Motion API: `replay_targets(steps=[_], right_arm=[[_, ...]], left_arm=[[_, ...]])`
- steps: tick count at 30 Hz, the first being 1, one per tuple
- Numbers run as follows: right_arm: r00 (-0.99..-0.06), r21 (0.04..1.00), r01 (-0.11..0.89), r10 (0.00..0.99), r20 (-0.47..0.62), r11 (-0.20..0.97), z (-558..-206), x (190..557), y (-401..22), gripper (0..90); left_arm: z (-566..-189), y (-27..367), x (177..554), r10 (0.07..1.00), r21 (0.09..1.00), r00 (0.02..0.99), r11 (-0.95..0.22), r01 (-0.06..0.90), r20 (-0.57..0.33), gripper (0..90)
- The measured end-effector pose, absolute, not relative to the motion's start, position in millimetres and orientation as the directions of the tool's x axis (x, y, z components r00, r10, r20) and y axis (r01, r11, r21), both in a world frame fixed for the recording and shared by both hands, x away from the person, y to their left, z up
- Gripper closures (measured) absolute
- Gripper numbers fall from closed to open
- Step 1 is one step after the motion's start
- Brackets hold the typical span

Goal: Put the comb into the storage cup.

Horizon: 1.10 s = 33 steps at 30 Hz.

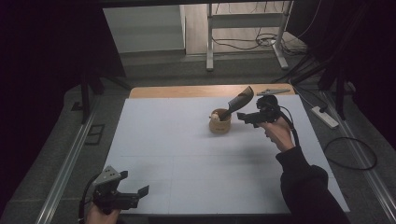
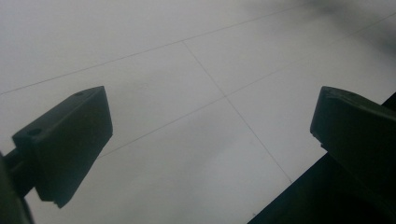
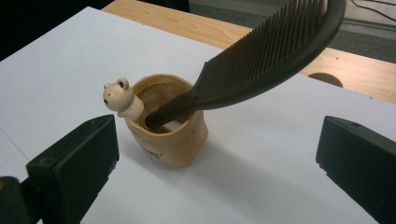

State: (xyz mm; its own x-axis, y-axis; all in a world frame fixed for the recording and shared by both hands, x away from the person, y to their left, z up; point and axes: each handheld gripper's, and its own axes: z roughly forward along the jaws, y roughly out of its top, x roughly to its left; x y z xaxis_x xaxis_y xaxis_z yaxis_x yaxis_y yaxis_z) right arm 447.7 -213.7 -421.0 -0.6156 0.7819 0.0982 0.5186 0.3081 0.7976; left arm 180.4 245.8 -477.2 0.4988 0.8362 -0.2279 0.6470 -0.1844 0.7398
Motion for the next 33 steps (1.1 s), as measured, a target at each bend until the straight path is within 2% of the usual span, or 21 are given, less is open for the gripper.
replay_targets(steps=[33], right_arm=[[-0.649,0.796,0.488,0.759,0.058,0.357,-415.5,414.0,-213.8,0.0]], left_arm=[[-477.2,245.3,180.6,0.832,0.738,0.504,-0.189,0.648,-0.23,0.0]])
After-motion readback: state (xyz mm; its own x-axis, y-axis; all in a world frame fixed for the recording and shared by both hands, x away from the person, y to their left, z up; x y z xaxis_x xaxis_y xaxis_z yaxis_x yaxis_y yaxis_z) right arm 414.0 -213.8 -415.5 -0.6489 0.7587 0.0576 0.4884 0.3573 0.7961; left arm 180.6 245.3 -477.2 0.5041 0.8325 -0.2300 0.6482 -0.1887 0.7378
